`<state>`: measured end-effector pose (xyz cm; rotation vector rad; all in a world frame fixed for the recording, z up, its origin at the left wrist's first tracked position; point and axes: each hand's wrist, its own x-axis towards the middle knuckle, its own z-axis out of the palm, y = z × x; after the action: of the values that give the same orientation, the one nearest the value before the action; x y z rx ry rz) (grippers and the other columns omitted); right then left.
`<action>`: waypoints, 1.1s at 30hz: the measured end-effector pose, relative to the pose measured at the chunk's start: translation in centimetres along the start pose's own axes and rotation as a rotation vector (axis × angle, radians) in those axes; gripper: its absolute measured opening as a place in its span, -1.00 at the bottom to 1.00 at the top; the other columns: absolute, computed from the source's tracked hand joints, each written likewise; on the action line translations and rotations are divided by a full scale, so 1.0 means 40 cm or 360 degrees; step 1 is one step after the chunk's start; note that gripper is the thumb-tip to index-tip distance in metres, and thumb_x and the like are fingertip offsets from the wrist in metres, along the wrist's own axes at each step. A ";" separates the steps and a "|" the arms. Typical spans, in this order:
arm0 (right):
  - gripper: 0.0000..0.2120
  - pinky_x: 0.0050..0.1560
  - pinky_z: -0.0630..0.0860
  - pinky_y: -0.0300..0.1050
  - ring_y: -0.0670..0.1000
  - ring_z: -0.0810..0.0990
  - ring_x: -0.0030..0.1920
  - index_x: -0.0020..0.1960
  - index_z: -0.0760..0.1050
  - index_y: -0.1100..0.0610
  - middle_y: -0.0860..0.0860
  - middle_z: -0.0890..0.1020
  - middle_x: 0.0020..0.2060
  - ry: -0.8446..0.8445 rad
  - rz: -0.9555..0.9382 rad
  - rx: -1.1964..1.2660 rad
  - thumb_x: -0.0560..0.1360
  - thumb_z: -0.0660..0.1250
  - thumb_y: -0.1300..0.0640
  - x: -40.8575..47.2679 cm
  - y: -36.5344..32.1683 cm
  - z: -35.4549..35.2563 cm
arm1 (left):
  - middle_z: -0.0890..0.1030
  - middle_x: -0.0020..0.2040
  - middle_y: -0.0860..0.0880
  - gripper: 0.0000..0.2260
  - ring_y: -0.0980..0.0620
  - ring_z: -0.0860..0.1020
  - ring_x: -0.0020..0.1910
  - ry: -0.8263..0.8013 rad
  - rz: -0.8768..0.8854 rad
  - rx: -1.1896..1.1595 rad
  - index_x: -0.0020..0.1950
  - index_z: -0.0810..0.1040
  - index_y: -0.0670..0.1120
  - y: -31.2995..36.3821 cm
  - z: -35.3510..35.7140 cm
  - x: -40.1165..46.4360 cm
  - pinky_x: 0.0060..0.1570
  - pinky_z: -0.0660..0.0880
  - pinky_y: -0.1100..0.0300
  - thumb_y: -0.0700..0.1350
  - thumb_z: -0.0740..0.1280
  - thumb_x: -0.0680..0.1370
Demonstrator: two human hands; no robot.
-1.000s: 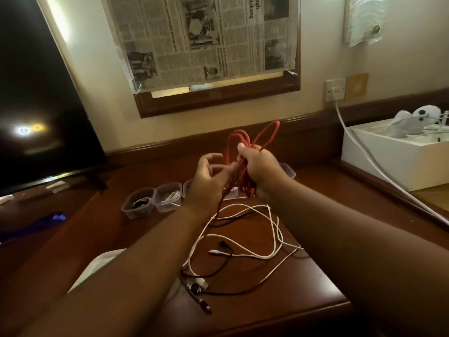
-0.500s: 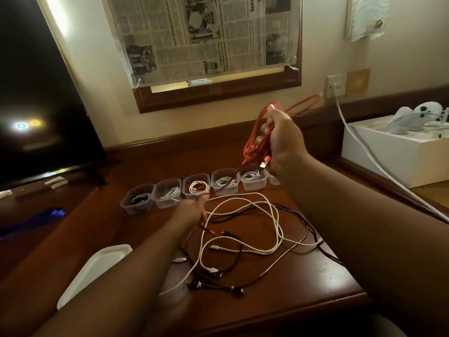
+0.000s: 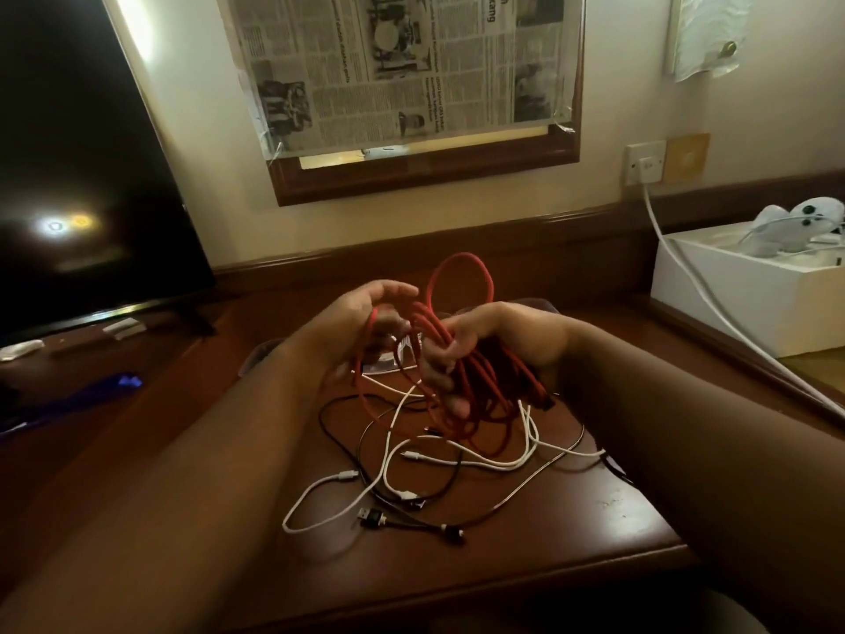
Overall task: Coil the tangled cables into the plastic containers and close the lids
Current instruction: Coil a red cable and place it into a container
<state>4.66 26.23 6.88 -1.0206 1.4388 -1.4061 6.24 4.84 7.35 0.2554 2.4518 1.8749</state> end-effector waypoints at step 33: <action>-0.79 -0.49 0.34 -0.30 -0.17 0.37 -0.51 0.02 0.52 0.11 -0.06 0.49 -0.41 0.1352 -0.0146 -0.0902 0.59 0.29 -0.03 -0.033 -0.004 0.242 | 0.23 -0.44 0.02 -0.67 0.15 0.16 -0.52 -0.0335 -0.0303 -0.0245 0.23 0.49 -0.10 0.115 0.060 -0.291 -0.54 0.05 0.31 -0.30 0.14 0.51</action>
<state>14.30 24.58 7.11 -0.8426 2.5421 -1.6278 18.50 6.46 10.38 0.1937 2.1050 1.8402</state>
